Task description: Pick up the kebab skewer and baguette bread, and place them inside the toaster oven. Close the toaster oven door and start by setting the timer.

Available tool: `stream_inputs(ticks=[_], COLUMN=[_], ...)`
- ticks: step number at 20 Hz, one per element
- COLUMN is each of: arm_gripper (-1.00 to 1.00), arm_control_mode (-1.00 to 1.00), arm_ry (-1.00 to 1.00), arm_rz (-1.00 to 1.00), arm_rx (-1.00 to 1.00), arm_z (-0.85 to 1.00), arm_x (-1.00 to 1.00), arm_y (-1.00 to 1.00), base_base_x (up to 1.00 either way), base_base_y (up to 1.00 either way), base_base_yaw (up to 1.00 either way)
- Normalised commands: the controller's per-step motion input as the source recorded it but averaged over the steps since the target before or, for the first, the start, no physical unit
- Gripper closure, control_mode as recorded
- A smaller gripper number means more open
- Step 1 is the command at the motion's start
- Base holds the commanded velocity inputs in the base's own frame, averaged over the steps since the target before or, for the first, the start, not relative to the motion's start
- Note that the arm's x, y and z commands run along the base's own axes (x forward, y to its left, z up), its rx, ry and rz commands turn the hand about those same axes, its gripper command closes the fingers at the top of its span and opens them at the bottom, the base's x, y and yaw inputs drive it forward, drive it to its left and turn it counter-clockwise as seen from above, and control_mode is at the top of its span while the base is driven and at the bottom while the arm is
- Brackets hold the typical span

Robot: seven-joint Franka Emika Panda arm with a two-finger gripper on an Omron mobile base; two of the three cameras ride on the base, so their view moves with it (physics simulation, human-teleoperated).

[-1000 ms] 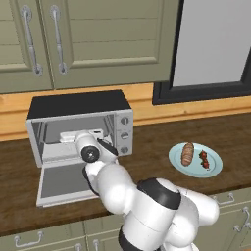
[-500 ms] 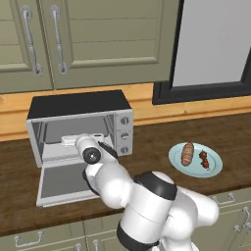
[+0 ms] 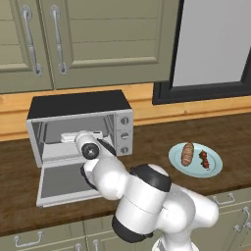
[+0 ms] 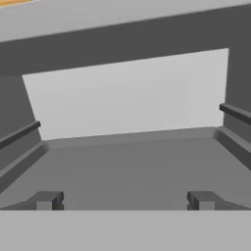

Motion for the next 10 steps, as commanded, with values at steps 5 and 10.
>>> stream_inputs(ticks=[5, 10], arm_gripper=[-1.00, -1.00], arm_control_mode=[-1.00, -1.00], arm_ry=[0.02, 0.00], arm_rz=[0.00, 0.01], arm_rx=[0.00, 0.00], arm_z=[-0.23, -0.08], arm_x=[0.00, 0.03], arm_y=[0.00, 0.00], base_base_x=[0.00, 0.00], base_base_y=[0.00, 0.00], base_base_yaw=[0.00, 0.00])
